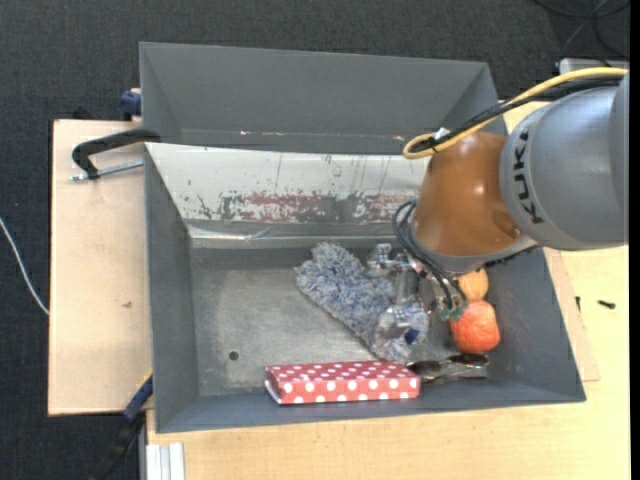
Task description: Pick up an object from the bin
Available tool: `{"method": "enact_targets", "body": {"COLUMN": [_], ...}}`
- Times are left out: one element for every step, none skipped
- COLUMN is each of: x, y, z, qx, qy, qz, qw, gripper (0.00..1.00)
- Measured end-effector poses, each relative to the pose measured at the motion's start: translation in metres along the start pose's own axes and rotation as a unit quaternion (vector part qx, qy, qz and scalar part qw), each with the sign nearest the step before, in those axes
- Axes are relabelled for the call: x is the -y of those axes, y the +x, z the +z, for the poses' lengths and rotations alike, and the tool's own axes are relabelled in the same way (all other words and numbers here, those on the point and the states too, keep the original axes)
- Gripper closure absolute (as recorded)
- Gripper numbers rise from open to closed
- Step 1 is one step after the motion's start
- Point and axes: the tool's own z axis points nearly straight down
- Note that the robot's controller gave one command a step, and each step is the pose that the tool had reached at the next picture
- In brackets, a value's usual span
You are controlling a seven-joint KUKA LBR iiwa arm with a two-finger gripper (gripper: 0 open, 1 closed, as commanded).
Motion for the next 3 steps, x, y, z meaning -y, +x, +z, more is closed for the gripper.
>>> {"method": "enact_targets", "body": {"x": [0.0211, 0.0211, 0.021], "y": [-0.0575, -0.0575, -0.0571], "z": [0.017, 0.017, 0.0164], "qx": [0.0012, 0.0012, 0.001], "qy": [0.0, 0.0, 0.0], "qz": [0.014, 0.014, 0.014], "qw": [0.9999, 0.9999, 0.9999], "gripper": [1.0, 1.0, 1.0]}}
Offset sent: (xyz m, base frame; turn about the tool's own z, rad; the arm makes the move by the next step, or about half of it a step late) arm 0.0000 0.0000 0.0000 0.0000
